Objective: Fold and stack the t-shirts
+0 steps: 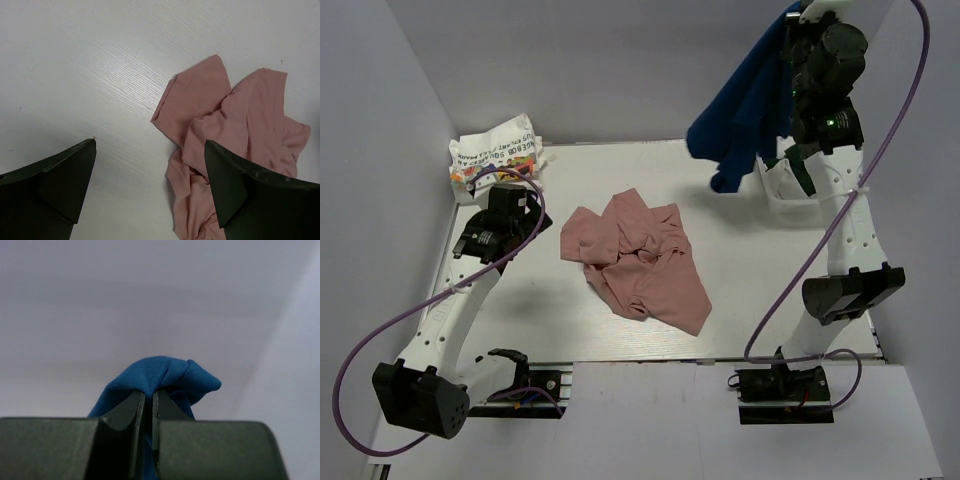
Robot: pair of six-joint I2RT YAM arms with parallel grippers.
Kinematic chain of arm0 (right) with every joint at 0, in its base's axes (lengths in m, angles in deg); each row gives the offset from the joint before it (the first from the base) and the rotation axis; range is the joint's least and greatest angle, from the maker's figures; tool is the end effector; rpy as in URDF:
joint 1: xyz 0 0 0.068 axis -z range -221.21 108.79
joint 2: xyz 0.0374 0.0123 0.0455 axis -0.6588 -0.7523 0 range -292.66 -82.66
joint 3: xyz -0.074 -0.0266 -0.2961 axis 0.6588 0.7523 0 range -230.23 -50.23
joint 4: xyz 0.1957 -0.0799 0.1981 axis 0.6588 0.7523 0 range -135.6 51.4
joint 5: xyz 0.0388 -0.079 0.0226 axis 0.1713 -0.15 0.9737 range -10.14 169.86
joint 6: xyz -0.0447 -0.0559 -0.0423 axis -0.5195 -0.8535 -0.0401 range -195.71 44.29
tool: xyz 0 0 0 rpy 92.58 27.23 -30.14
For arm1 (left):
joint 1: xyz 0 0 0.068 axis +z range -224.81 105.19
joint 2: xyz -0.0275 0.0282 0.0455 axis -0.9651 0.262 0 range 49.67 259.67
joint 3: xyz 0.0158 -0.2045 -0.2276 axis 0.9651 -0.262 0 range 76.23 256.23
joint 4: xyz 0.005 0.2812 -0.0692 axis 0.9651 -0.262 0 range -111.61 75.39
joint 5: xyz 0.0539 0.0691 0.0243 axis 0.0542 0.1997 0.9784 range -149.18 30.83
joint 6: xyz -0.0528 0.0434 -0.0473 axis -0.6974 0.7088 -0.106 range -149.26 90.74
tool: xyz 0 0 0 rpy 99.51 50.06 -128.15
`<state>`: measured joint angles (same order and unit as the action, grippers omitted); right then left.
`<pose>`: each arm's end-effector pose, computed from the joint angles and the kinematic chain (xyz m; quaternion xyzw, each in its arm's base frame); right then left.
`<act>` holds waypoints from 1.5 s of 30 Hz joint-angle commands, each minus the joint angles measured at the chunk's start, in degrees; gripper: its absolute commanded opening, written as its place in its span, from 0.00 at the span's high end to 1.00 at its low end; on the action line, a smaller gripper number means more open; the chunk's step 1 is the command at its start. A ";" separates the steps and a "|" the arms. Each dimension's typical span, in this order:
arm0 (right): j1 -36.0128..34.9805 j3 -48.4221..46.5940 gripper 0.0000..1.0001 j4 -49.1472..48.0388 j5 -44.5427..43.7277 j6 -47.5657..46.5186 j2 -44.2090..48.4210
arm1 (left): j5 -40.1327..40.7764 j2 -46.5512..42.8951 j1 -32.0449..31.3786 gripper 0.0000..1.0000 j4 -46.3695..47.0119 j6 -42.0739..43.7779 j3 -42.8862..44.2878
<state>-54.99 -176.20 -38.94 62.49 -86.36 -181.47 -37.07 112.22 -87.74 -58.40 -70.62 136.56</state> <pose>0.4103 0.0783 0.6377 0.0020 0.5769 -0.0638 0.8143 0.2571 -0.0310 0.3261 -0.2931 0.8645 -0.0096 0.4083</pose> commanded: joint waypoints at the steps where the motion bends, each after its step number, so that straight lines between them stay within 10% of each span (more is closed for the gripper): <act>1: 2.79 -3.14 1.00 -14.10 -9.43 -6.30 -0.77 | 1.89 -1.37 -0.26 0.01 -0.95 0.41 -0.13; 17: 16.24 9.65 1.00 -23.63 -8.74 -11.06 -4.56 | 5.13 0.12 -0.26 0.01 -1.74 0.93 1.54; 30: 22.57 27.12 1.00 7.17 6.93 24.28 -16.92 | -0.31 -4.89 -0.26 0.01 5.47 6.91 1.71; 32: 22.48 23.50 0.91 11.25 9.01 24.72 -17.73 | -0.83 -4.89 0.44 0.01 4.77 6.91 2.24; 33: 22.39 21.75 0.70 12.32 9.19 25.15 -17.04 | -0.84 -4.89 0.45 0.01 4.77 6.91 2.94; 34: 22.31 20.86 0.20 12.59 9.54 24.81 -15.30 | -0.84 -4.28 0.45 0.01 4.16 6.91 2.95; 35: 22.31 20.42 0.10 12.42 10.59 24.20 -14.49 | -0.84 -4.27 0.45 0.01 4.15 6.91 3.55; 45: 18.18 34.25 0.10 11.82 23.94 20.23 9.03 | -10.33 0.55 -0.08 0.01 9.86 8.93 1.10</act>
<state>-34.49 -148.64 -27.29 78.14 -65.82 -180.11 -43.65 111.32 -87.68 -51.91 -62.69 138.44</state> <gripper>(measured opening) 0.901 0.987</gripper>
